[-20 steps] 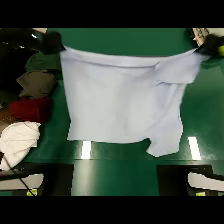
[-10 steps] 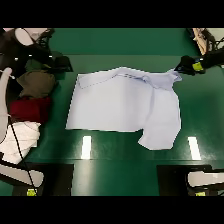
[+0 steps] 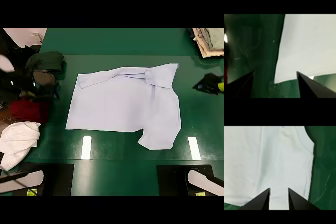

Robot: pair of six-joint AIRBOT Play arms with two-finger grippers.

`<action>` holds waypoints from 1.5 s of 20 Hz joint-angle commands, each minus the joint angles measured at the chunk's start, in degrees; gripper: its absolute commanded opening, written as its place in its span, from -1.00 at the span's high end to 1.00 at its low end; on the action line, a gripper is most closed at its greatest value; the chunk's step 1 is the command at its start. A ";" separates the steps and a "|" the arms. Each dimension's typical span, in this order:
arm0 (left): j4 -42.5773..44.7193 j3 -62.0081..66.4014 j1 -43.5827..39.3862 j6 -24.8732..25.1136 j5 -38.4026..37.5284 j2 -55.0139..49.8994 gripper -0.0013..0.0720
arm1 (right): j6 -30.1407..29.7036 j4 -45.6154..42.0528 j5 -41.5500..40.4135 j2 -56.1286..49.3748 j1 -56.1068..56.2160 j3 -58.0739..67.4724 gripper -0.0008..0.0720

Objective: Fold the shirts.

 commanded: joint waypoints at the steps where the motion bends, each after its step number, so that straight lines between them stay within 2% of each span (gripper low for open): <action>1: -4.81 -18.64 0.57 4.24 4.76 7.26 -0.67 | -0.98 0.15 0.07 5.57 -2.05 -7.87 0.25; 4: -6.40 -26.40 0.57 6.67 9.55 7.19 -0.67 | -1.22 2.29 -0.17 7.50 -1.99 -10.80 0.25; 8: -15.58 -30.60 0.55 11.28 14.43 7.06 -0.67 | -2.45 6.78 -0.04 8.04 -2.01 -11.43 0.25; 12: -19.69 -30.88 0.55 11.47 15.61 7.06 -0.66 | -2.45 7.06 -0.07 8.04 -2.01 -11.43 0.25; 13: -20.35 -30.88 0.55 11.45 15.69 7.06 -0.57 | -2.45 6.86 -0.07 8.04 -2.03 -11.43 0.25; 14: -20.74 -30.88 0.55 11.47 15.78 7.06 0.17 | -2.45 6.36 -0.09 8.04 -2.08 -11.43 0.25; 15: -21.33 -30.86 0.57 11.50 16.11 7.06 0.63 | -2.47 4.81 -0.02 8.04 -2.05 -11.45 0.25; 16: -21.77 -30.67 0.57 11.45 16.61 7.08 0.90 | -2.43 2.58 0.09 8.02 -2.08 -11.50 0.25; 19: -21.40 -26.88 0.55 11.47 15.82 7.15 0.90 | -2.32 -5.57 1.51 8.02 -2.67 -12.79 0.24; 21: -21.29 -23.39 0.55 11.45 15.47 7.87 0.90 | -2.34 -6.03 0.50 8.00 -5.60 -17.86 0.22; 23: -21.31 -19.56 0.55 11.45 14.23 7.87 0.90 | -2.38 -5.38 -2.19 6.23 -9.18 -24.06 -0.28; 26: -21.35 -16.57 0.55 11.41 13.75 7.87 0.90 | -4.96 1.77 -3.54 -0.22 -12.50 -30.56 -0.26; 30: -21.49 -16.46 0.55 11.21 12.74 7.85 0.90 | -8.92 11.50 -6.62 -6.99 -12.57 -33.22 -0.25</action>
